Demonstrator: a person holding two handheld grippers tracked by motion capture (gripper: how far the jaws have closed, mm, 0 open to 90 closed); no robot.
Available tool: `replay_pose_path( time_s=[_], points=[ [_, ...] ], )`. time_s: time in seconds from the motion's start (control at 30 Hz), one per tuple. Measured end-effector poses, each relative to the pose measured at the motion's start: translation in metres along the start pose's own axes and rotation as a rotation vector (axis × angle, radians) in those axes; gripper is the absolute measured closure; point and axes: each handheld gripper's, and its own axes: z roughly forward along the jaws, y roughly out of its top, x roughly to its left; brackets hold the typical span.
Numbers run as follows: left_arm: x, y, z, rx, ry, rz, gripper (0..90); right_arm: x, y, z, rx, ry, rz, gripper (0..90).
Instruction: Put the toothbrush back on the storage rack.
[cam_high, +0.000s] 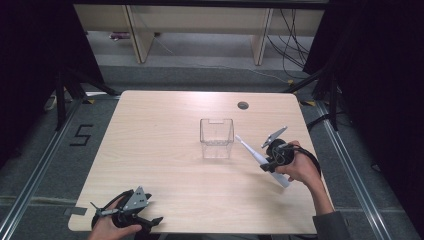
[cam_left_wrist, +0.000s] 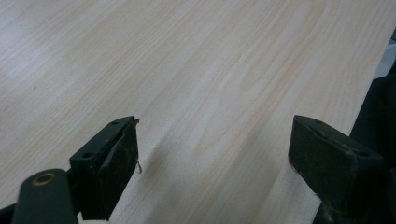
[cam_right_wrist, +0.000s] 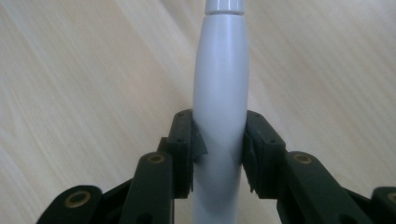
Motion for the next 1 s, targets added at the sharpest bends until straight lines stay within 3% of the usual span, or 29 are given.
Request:
replay_pose_path(
  time_s=[0.1, 0.13, 0.17, 0.2, 0.23, 0.27, 0.33, 0.4, 0.47, 0.53, 0.57, 0.63, 0.7, 0.83, 0.93, 1.0],
  points=[
    [-0.001, 0.0, 0.0, -0.014, -0.001, -0.005, 15.6, -0.002, 0.0, -0.004, -0.051, -0.027, 0.027, 67.0],
    [-0.001, 0.0, 0.0, -0.01, -0.002, -0.002, 15.6, -0.005, 0.0, -0.005, -0.057, -0.016, 0.008, 66.9],
    [-0.001, 0.0, 0.0, -0.004, -0.003, -0.001, 15.5, -0.003, -0.001, -0.005, -0.061, -0.03, 0.033, 66.9],
    [0.0, 0.0, 0.0, 0.0, -0.001, 0.006, 15.6, -0.006, -0.001, -0.006, -0.077, -0.034, 0.017, 66.9],
    [0.0, 0.0, 0.0, -0.001, -0.001, 0.0, 15.6, -0.005, -0.002, -0.007, -0.087, -0.032, 0.048, 66.9],
    [-0.001, 0.0, 0.0, -0.003, -0.003, 0.0, 15.5, -0.007, -0.003, -0.009, -0.091, -0.027, 0.021, 66.9],
    [-0.002, 0.0, 0.0, -0.011, 0.0, 0.005, 15.6, -0.008, -0.004, -0.012, -0.099, -0.041, 0.049, 66.9],
    [-0.003, 0.0, 0.0, -0.015, 0.0, -0.007, 15.5, -0.01, -0.006, -0.015, -0.126, -0.05, 0.045, 66.9],
    [-0.001, 0.0, 0.0, -0.011, -0.002, 0.005, 15.5, -0.01, -0.006, -0.017, -0.137, -0.052, 0.086, 66.9],
    [-0.001, 0.0, 0.0, -0.007, -0.001, 0.0, 15.5, -0.015, -0.007, -0.017, -0.15, -0.049, 0.067, 66.9],
    [-0.002, 0.0, 0.0, -0.009, -0.003, -0.012, 15.5, -0.014, -0.008, -0.018, -0.152, -0.061, 0.102, 66.9],
    [-0.002, 0.001, 0.0, -0.009, -0.006, -0.013, 15.5, -0.017, -0.009, -0.018, -0.175, -0.067, 0.076, 66.9],
    [-0.002, 0.001, -0.001, -0.01, -0.007, -0.005, 15.5, -0.018, -0.012, -0.02, -0.19, -0.072, 0.105, 66.9],
    [-0.002, 0.001, 0.0, -0.007, -0.007, -0.006, 15.5, -0.02, -0.013, -0.022, -0.242, -0.072, 0.155, 66.9],
    [-0.002, 0.001, 0.0, -0.008, -0.006, -0.007, 15.5, -0.023, -0.012, -0.021, -0.308, -0.104, 0.132, 66.9],
    [-0.003, 0.001, 0.0, -0.028, -0.005, -0.009, 15.5, -0.023, -0.011, -0.025, -0.33, -0.099, 0.159, 66.9]
  ],
)
